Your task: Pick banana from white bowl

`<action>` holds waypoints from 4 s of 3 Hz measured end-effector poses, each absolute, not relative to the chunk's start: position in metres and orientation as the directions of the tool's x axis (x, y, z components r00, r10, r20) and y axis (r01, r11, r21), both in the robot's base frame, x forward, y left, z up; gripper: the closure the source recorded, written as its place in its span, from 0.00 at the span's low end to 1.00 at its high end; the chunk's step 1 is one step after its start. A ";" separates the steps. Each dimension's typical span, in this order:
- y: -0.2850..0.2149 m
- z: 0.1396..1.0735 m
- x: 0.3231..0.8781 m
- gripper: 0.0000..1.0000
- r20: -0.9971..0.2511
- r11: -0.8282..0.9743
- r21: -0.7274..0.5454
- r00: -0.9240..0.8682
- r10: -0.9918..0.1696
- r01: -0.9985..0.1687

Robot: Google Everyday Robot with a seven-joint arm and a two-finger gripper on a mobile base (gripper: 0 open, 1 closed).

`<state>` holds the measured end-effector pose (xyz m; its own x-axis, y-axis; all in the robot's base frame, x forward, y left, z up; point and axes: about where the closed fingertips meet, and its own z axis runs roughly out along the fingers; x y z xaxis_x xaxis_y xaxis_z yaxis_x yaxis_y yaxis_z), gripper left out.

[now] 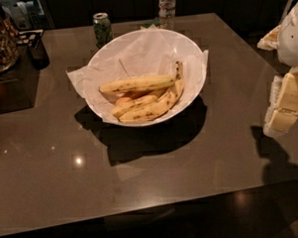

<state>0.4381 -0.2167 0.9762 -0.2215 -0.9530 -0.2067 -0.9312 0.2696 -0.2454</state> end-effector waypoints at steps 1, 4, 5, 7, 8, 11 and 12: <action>-0.217 0.976 0.438 0.00 -0.207 0.270 -0.246 -0.221 -0.953 -0.931; -0.167 0.990 0.480 0.00 -0.364 0.237 -0.239 -0.140 -0.921 -0.942; -0.164 0.986 0.486 0.00 -0.408 0.259 -0.229 -0.149 -0.901 -0.939; -0.047 0.976 0.553 0.00 -0.600 0.147 -0.192 -0.002 -0.800 -0.970; -0.043 0.976 0.554 0.00 -0.600 0.139 -0.193 0.005 -0.800 -0.971; -0.022 0.925 0.594 0.00 -0.685 0.174 -0.146 -0.028 -0.728 -0.974; 0.009 0.909 0.600 0.00 -0.701 0.119 -0.121 0.000 -0.713 -0.986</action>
Offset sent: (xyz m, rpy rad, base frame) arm 0.0131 0.0184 0.0034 0.0698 -0.0227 0.0287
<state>0.5996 0.0087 0.9086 -0.0004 -0.7129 -0.7013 -0.9855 0.1191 -0.1206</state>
